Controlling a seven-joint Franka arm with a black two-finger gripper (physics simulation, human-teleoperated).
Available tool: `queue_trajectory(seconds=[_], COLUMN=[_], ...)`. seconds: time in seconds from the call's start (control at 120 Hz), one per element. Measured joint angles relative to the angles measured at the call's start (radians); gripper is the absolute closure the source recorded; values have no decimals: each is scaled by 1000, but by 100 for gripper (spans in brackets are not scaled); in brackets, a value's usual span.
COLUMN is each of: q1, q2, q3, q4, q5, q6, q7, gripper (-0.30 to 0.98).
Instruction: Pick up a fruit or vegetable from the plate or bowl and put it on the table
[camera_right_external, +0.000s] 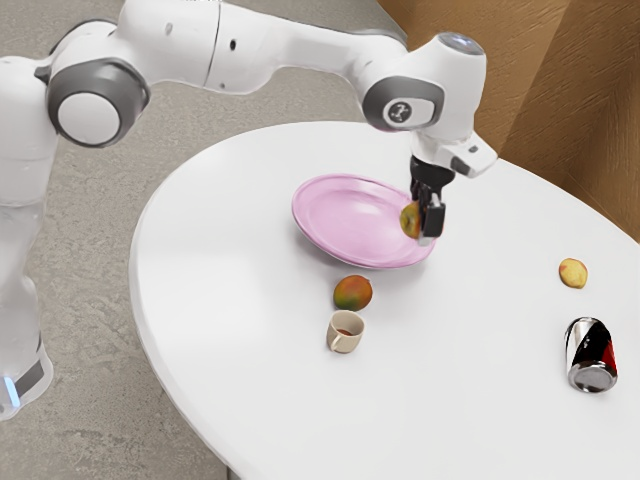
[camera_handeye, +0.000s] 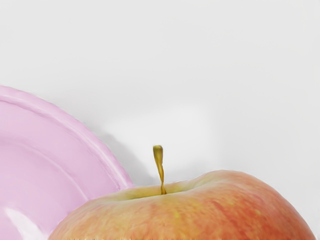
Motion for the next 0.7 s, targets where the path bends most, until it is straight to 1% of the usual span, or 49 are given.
queue_trajectory(seconds=[0.075, 0.225, 0.383, 0.425, 0.5, 0.6, 0.7], q1=[-20, -33, -33, -33, -34, -33, -33], q2=[20, 154, 193, 197, 203, 204, 204], q3=[-3, -24, -33, -35, -40, -46, -48], q4=[34, 190, 219, 221, 224, 227, 234], q5=[4, 4, 2, -1, -12, -23, -27], q6=[-16, -52, -71, -73, -76, -78, -79], q7=[-2, -4, -5, -4, -1, 4, 8], gripper=[42, 43, 43, 30, 19, 10, 5])
